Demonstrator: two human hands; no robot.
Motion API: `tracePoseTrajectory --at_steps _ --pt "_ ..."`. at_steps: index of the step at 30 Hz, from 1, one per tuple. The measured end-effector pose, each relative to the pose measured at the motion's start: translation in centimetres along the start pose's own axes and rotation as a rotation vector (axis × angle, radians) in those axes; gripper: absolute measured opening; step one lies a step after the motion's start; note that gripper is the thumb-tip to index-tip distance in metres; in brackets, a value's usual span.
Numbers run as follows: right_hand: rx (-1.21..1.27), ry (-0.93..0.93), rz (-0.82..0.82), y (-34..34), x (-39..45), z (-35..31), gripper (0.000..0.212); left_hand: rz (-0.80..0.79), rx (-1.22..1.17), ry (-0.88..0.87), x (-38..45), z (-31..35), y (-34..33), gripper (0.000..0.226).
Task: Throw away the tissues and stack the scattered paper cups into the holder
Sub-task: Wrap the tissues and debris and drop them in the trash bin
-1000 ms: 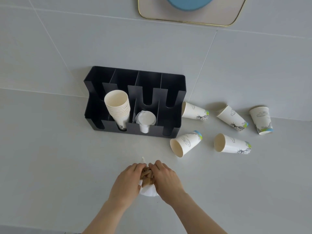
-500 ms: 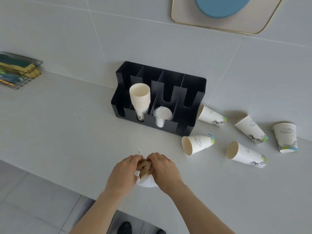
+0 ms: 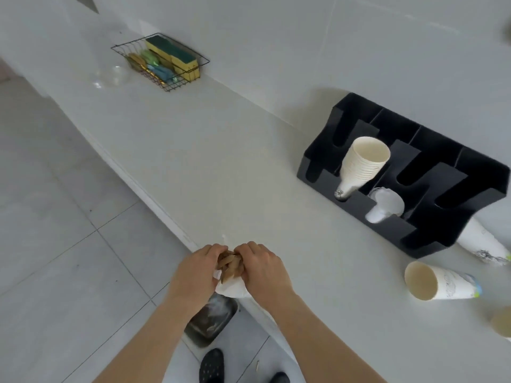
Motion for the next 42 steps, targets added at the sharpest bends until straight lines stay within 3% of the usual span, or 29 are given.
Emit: tracePoseTrajectory --at_steps 7,13,24,34,40,42 --pt "0.032 0.116 -0.122 -7.3 5.0 -6.4 0.040 -0.010 -0.064 0.159 0.2 -11.1 -0.5 0.058" --pt "0.051 0.136 -0.236 -14.5 6.0 -7.9 0.043 -0.069 -0.122 0.235 0.7 -17.4 -4.9 0.054" --pt "0.082 0.062 -0.393 -29.0 3.6 -2.8 0.048 -0.240 -0.157 0.270 4.1 -23.5 -20.0 0.052" --pt "0.091 0.001 -0.508 -40.5 2.0 1.5 0.049 -0.328 -0.116 0.245 7.0 -28.3 -32.0 0.074" --pt "0.021 -0.013 -0.638 -44.0 1.5 3.4 0.075 -0.318 -0.100 0.246 7.9 -29.8 -35.8 0.077" --pt "0.011 -0.047 -0.674 -43.6 1.4 3.7 0.075 -0.337 -0.085 0.250 7.6 -29.9 -35.9 0.077"
Point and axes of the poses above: each hand's wrist, its own x-axis towards the middle knuckle, its own y-axis out of the back of the hand, z = x × y, the point moved 1 cm from there along x, towards the middle knuckle, and after that the axes turned 12 degrees about y, right-handed, at the moved point
